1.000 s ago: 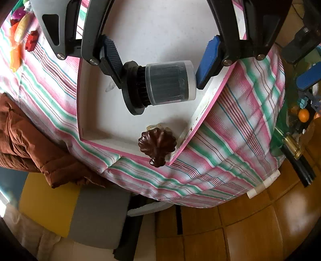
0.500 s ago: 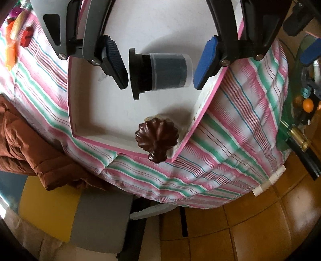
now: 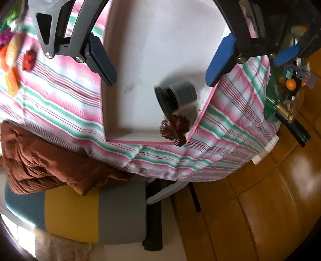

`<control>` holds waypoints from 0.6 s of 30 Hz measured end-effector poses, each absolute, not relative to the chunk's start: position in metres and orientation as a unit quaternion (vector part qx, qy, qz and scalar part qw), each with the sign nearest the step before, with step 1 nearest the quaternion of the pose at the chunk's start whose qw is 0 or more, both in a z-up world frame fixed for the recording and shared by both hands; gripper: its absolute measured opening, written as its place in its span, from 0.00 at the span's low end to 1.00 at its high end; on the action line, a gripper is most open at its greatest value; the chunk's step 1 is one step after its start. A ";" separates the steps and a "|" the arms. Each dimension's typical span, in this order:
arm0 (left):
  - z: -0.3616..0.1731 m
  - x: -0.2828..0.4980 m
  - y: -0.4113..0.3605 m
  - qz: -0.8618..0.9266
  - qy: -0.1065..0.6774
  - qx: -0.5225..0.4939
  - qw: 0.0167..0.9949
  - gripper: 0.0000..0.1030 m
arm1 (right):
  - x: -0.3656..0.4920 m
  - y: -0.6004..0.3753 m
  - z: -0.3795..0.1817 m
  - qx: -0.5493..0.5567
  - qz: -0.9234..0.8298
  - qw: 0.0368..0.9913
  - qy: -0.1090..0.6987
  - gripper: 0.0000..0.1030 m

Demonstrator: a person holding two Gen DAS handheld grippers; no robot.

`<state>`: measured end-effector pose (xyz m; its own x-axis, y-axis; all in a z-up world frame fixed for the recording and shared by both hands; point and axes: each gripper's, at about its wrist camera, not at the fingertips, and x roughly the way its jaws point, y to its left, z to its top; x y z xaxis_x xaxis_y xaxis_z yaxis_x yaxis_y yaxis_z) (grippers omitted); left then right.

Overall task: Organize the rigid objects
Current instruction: 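Move the left gripper back over the green plug-shaped toy in the pile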

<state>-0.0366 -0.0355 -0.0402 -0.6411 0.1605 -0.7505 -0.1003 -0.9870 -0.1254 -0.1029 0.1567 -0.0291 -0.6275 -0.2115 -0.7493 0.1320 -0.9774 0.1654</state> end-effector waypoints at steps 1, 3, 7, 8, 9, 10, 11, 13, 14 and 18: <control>-0.040 -0.036 -0.034 0.905 -0.036 -0.417 0.075 0.56 | -0.098 0.160 -0.029 0.419 -0.902 0.094 -0.047 0.93; -0.038 -0.035 -0.029 0.905 -0.038 -0.416 0.084 0.56 | -0.083 0.167 -0.028 0.416 -0.904 0.090 -0.045 0.94; -0.033 -0.033 -0.017 0.904 -0.031 -0.414 0.102 0.56 | -0.053 0.183 -0.025 0.406 -0.910 0.075 -0.036 0.97; -0.031 -0.032 -0.012 0.904 -0.029 -0.413 0.111 0.56 | -0.047 0.187 -0.024 0.405 -0.911 0.071 -0.036 0.98; -0.030 -0.031 -0.010 0.904 -0.027 -0.412 0.115 0.56 | -0.039 0.192 -0.024 0.404 -0.912 0.065 -0.035 0.98; -0.029 -0.030 -0.007 0.904 -0.023 -0.410 0.119 0.56 | -0.033 0.197 -0.023 0.403 -0.913 0.059 -0.034 0.98; -0.028 -0.030 -0.003 0.904 -0.018 -0.408 0.125 0.56 | -0.028 0.202 -0.022 0.402 -0.913 0.053 -0.034 0.98; -0.025 -0.027 0.004 0.905 -0.012 -0.404 0.134 0.56 | -0.016 0.214 -0.019 0.398 -0.916 0.040 -0.038 0.98; -0.024 -0.026 0.008 0.905 -0.005 -0.402 0.138 0.56 | -0.012 0.220 -0.018 0.396 -0.917 0.034 -0.039 0.98; -0.022 -0.023 0.022 0.904 0.016 -0.400 0.151 0.56 | 0.004 0.244 -0.011 0.389 -0.921 0.004 -0.035 0.99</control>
